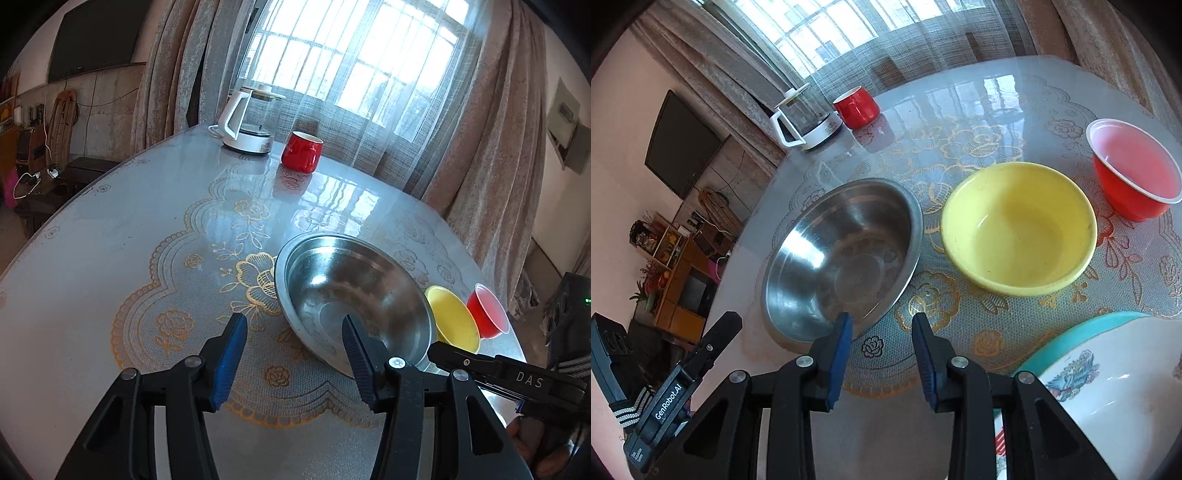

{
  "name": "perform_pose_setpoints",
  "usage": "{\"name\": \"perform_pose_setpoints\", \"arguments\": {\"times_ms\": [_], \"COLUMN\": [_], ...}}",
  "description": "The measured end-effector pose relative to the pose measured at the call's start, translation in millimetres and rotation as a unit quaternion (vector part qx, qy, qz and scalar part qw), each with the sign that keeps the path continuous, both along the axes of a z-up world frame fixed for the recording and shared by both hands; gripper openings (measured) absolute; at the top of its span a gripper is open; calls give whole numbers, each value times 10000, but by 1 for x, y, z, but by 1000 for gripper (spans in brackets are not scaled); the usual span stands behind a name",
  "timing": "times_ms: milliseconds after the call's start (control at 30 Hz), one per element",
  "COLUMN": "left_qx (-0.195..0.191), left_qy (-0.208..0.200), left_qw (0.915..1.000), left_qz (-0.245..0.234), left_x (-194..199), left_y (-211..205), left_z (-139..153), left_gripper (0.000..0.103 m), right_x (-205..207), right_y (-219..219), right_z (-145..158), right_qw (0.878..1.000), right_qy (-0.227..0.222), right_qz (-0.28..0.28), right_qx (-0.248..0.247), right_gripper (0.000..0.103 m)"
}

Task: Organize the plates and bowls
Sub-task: 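Move both grippers to the rim of the steel bowl, then close both grippers on the steel bowl rim and lift it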

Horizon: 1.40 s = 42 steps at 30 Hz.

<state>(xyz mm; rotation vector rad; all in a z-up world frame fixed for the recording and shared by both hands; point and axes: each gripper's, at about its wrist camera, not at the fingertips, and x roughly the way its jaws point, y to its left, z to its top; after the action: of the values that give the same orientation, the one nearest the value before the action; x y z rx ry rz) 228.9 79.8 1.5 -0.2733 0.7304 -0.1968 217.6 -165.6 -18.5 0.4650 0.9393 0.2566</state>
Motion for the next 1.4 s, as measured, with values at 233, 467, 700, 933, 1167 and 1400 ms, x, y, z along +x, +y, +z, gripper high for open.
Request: {"name": "perform_pose_setpoints", "arguments": {"times_ms": [233, 467, 700, 933, 1167, 1400], "left_qx": [519, 608, 492, 273, 210, 201], "left_qy": [251, 452, 460, 538, 570, 679], "left_qw": [9974, 9951, 9955, 9963, 9966, 9965], "left_qz": [-439, -639, -665, -617, -566, -444], "left_x": [34, 40, 22, -21, -66, -97], "left_y": [-28, -39, -31, -7, 3, 6], "left_z": [-17, -34, -31, -25, -24, -28], "left_gripper": [54, 35, 31, 31, 31, 32], "right_x": [24, 24, 13, -24, -59, -78], "right_y": [-6, 2, 16, 32, 44, 50], "right_z": [-17, -16, -9, 1, 6, 1], "right_qw": [9993, 9998, 9990, 9982, 9968, 9959], "right_qy": [235, 191, 183, 41, -29, 42], "right_qz": [-239, -59, 92, 448, 687, 812], "right_qx": [176, -57, -409, -397, -407, -400], "right_gripper": [33, 31, 22, 22, 22, 22]}}
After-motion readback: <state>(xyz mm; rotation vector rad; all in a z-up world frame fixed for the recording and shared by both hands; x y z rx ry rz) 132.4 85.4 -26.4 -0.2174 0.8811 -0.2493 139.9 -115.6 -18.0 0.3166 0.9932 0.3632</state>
